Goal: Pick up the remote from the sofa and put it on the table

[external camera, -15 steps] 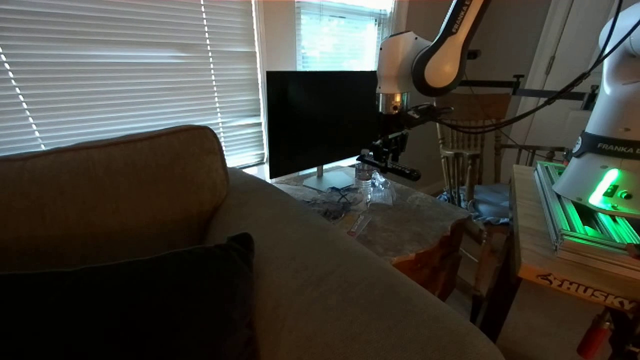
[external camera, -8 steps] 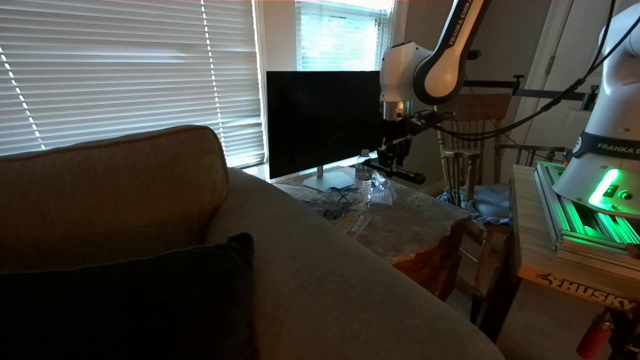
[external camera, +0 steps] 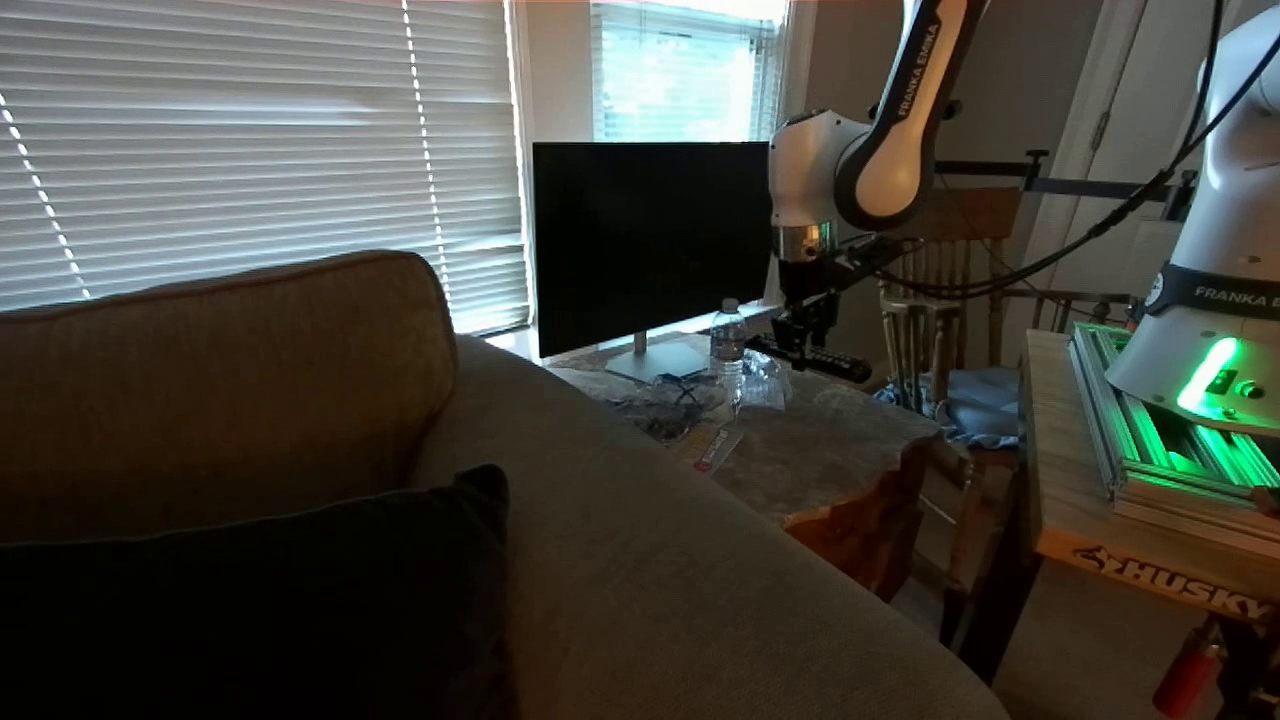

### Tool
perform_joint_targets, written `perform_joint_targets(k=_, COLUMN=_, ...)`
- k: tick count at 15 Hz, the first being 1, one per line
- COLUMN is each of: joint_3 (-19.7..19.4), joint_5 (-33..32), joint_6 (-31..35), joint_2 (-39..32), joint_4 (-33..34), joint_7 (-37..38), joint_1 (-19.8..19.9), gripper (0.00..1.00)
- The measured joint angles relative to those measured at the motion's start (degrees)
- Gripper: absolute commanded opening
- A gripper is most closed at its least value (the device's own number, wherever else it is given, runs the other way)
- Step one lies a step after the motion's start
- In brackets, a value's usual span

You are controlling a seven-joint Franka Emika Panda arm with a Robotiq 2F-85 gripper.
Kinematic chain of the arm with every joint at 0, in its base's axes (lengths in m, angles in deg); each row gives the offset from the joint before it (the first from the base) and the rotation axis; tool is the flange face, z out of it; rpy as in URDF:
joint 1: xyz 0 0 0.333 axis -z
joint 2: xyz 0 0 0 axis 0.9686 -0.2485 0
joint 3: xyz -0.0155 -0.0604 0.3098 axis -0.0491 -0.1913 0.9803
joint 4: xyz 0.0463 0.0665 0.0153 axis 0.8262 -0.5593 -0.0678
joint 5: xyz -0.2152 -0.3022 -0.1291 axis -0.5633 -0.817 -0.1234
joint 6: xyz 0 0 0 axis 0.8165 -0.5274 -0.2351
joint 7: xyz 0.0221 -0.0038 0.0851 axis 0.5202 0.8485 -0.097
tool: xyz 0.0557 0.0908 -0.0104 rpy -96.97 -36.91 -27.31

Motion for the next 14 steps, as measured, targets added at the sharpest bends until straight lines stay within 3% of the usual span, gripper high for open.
perform_joint_targets(k=7, joint_3=-6.2, joint_5=0.0, joint_6=4.2, joint_2=-4.0, joint_4=-0.6, joint_7=0.0, joint_1=-2.7, gripper=0.29)
perform_joint_targets(k=14, joint_3=-17.2, joint_5=0.5, joint_6=13.4, joint_2=-12.0, joint_4=-0.6, joint_7=0.0, joint_1=-11.6, gripper=0.29)
